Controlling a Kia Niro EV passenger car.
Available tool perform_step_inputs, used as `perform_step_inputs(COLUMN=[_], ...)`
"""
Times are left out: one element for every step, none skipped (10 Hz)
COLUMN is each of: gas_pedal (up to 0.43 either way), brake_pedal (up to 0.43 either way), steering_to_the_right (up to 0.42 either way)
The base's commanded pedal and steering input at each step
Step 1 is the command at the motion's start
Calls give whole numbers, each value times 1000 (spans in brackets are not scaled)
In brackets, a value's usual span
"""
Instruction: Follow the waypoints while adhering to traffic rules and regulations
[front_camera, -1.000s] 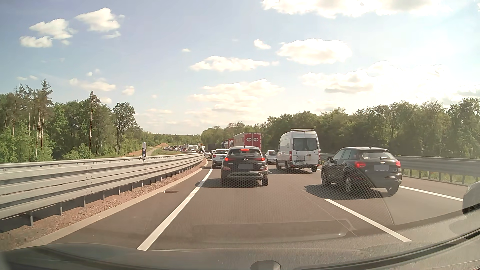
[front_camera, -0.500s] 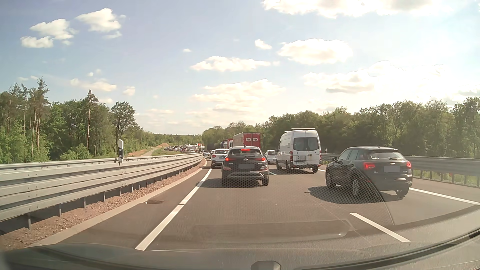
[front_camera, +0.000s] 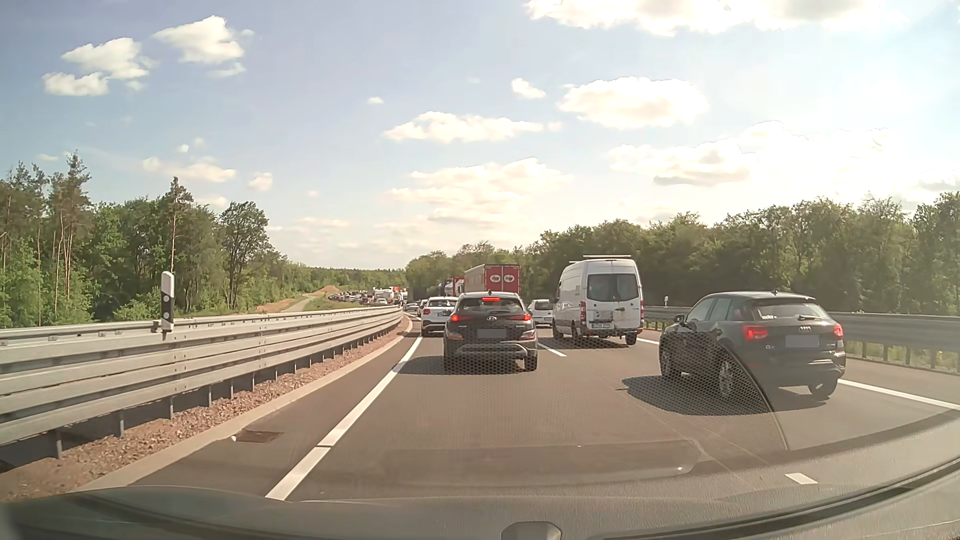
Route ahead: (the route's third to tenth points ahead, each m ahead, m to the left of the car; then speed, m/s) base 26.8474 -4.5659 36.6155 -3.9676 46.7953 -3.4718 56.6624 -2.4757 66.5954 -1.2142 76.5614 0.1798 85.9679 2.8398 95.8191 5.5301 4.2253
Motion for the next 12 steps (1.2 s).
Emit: perform_step_inputs(gas_pedal=[28, 28, 28, 59, 59, 59, 59, 59, 67, 67, 67, 67], brake_pedal=[0, 0, 0, 0, 0, 0, 0, 0, 0, 0, 0, 0], steering_to_the_right=[-8, -8, -9, -9, -10, -10, -11, -13, -14, -14, -14, -14])
